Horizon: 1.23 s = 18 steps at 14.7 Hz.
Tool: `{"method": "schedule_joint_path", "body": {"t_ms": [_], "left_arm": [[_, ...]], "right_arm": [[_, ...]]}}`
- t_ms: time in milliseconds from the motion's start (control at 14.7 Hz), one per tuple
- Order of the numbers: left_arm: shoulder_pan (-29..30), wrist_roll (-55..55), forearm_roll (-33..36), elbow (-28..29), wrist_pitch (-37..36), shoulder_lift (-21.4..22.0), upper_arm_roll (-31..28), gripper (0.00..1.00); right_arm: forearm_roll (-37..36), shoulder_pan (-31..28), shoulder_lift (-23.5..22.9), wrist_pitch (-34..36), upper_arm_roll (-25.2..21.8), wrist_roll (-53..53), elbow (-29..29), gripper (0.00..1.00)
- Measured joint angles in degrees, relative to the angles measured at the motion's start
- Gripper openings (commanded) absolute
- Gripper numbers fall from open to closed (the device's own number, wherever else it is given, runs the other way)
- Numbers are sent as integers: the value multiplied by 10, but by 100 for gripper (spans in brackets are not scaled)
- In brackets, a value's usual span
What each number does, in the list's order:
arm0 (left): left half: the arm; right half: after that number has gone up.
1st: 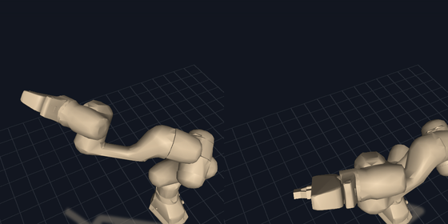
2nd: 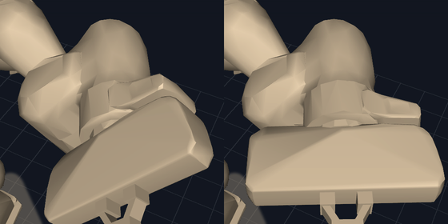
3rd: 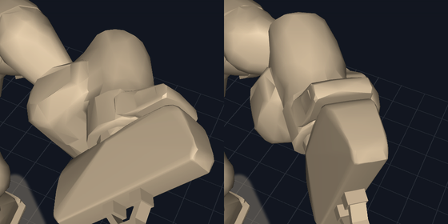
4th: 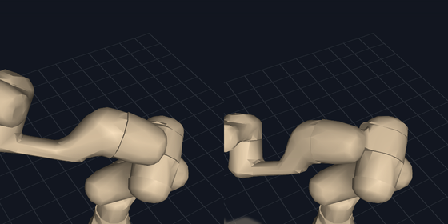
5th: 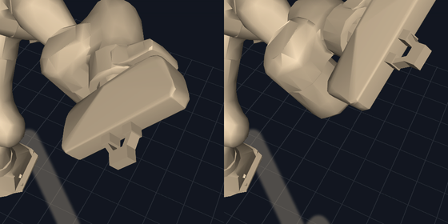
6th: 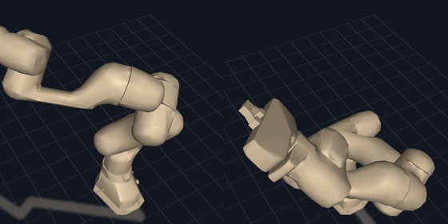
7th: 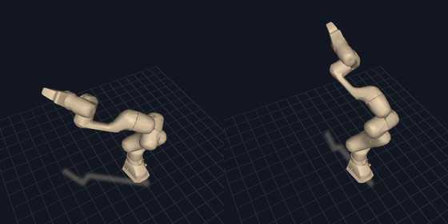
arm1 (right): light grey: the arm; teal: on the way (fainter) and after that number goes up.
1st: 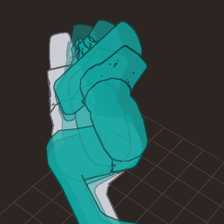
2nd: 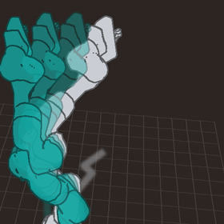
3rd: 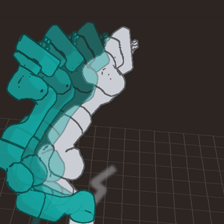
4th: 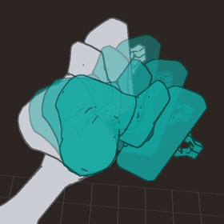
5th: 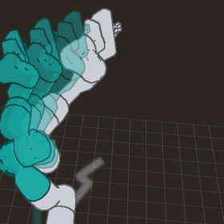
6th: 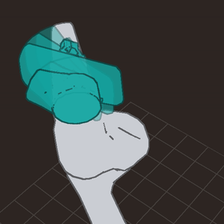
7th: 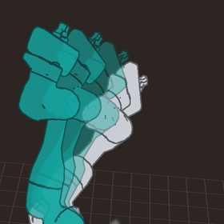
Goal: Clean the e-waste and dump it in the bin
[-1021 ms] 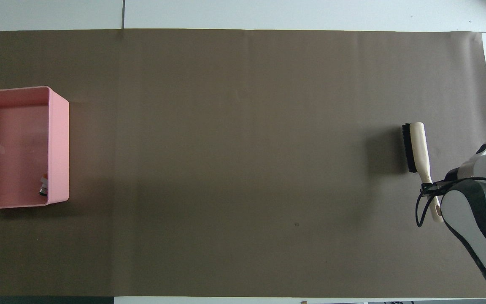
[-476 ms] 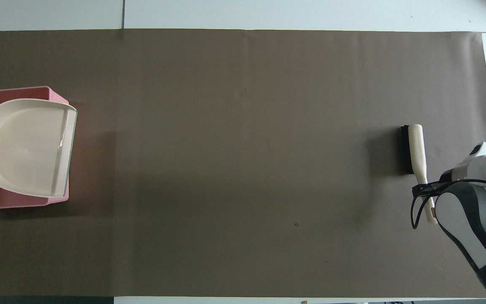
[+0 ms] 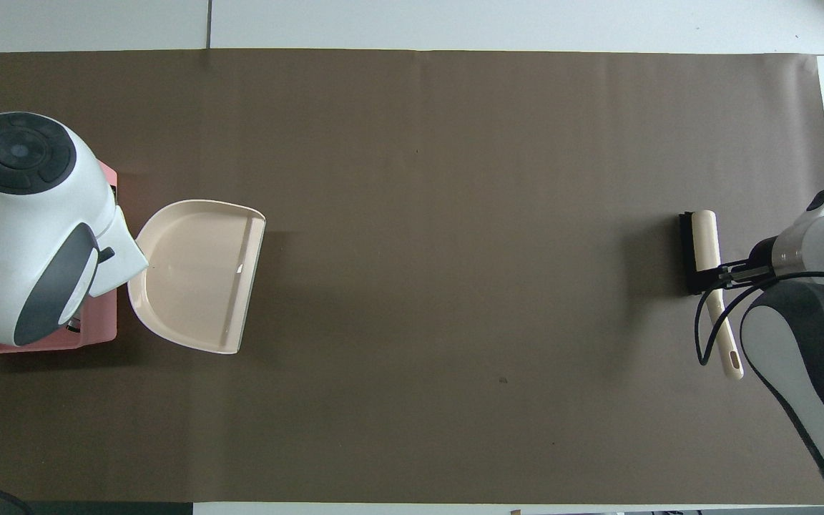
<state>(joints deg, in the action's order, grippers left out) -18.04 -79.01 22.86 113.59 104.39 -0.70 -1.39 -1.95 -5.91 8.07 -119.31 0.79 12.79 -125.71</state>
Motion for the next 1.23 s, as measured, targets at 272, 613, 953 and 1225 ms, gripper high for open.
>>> {"method": "schedule_joint_path", "body": {"t_ms": [272,613,953,1225], "left_arm": [[-38,74,0,78,71,-1,0,0],[-45,144,0,132,127,-1,-2,6],[-52,166,0,134,129,-1,-2,86],[-48,272,0,131,97,25,-6,97]], "right_arm": [[-6,-3,25,56,0,-33,77,100],[-14,4,-5,258,3,-172,271,100],[-8,3,-63,332,0,-196,366,100],[-5,8,-71,334,0,-201,367,100]]}}
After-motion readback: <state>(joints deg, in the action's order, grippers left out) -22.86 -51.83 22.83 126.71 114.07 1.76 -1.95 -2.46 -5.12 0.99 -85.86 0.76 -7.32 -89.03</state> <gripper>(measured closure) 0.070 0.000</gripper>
